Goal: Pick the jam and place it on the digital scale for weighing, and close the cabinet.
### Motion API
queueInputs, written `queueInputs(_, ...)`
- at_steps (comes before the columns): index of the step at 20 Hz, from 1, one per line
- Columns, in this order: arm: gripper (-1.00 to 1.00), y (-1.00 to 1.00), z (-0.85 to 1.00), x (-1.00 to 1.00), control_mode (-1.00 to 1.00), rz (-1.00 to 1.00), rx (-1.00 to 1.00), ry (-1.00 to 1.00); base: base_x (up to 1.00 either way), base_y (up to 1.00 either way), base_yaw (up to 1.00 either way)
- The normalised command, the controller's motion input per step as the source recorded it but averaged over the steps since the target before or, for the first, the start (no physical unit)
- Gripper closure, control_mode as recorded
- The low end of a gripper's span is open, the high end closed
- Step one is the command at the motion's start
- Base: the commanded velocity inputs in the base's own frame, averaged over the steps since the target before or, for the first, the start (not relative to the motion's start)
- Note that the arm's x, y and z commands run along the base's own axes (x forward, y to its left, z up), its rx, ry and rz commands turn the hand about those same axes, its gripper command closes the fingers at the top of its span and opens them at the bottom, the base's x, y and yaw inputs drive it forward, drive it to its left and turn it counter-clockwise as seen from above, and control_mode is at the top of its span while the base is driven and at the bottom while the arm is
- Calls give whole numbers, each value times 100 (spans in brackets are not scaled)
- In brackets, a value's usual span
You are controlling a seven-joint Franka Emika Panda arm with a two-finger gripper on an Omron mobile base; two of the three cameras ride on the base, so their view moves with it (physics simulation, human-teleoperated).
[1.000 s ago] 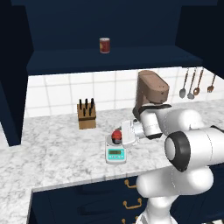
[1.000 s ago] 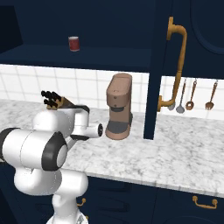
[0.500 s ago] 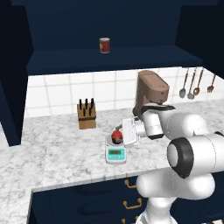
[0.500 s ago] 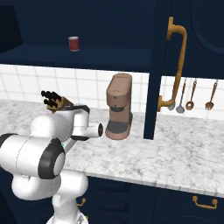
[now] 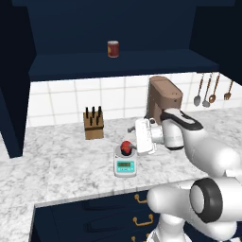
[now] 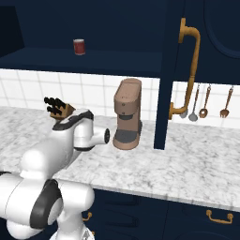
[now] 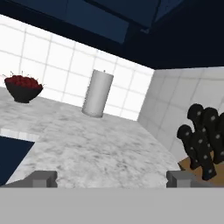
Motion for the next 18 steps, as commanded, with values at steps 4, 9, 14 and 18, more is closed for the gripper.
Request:
queueInputs(4,-100,0,24,-39,-100,0,0,-28,0,0,0)
queueInputs(9,-100,-15,21,-41,-100,-1,8,-32,0,0,0)
queueInputs(14,-100,-54,34,-42,-100,-5,17,-33,0,0,0)
queueInputs(18,-100,-70,32,-19,-100,-9,17,-29,0,0,0)
